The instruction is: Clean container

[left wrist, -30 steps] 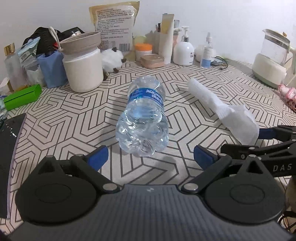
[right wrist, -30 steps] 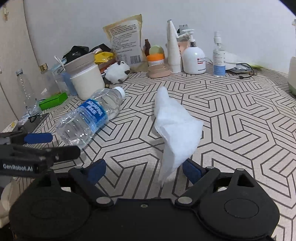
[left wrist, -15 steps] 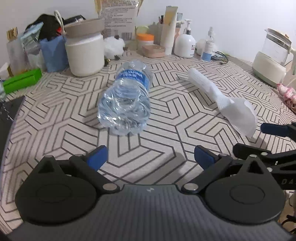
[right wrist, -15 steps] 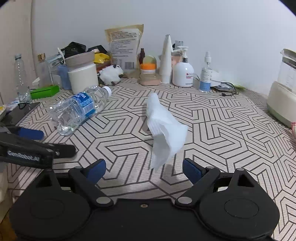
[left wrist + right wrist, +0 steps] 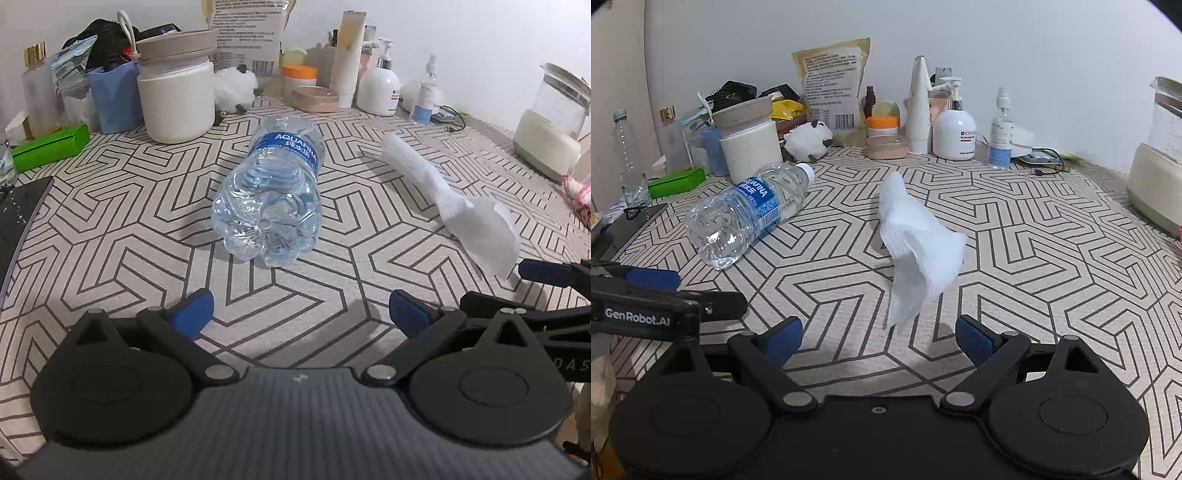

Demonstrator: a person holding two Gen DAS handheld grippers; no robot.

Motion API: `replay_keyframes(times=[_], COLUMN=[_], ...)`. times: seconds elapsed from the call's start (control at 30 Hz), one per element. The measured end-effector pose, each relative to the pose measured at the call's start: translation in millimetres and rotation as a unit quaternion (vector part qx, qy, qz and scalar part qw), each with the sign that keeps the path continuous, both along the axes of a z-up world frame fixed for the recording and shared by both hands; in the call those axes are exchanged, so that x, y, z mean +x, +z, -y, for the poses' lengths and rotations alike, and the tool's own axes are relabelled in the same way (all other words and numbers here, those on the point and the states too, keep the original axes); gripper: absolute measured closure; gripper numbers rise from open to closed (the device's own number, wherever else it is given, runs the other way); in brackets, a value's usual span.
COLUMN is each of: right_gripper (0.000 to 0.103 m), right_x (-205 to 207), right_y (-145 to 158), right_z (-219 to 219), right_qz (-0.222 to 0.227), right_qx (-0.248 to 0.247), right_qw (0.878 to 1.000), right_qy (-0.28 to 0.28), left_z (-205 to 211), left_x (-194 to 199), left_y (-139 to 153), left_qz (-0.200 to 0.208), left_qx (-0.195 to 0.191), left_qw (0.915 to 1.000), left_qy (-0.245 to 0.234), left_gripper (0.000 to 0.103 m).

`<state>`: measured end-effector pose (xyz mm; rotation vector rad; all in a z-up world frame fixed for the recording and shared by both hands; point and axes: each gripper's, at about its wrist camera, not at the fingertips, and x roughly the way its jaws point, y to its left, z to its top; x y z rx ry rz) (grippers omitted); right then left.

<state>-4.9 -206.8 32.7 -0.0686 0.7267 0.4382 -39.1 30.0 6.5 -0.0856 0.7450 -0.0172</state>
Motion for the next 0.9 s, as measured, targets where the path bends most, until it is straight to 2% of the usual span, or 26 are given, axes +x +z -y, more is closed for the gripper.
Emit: replay_keyframes(times=[0.2,0.9], right_gripper=[0.010,0.004], right_x=[2.6,2.5], right_y=[-4.4,-10.9], right_z=[1.9,4.7], right_qz=[-0.007,0.022], right_qx=[0.006,0.010], right_qw=[1.000,1.000], right_qy=[-0.003,0.004], left_z=[13.6,12.0], left_x=[-0.8,1.8], left_y=[-0.7,0.6], left_qz=[-0.013,-0.029], left_qx=[0.046,0.037], left_qw=[0.9989,0.9986], left_qy=[0.006,0.024], left_gripper=[0.000,0.000])
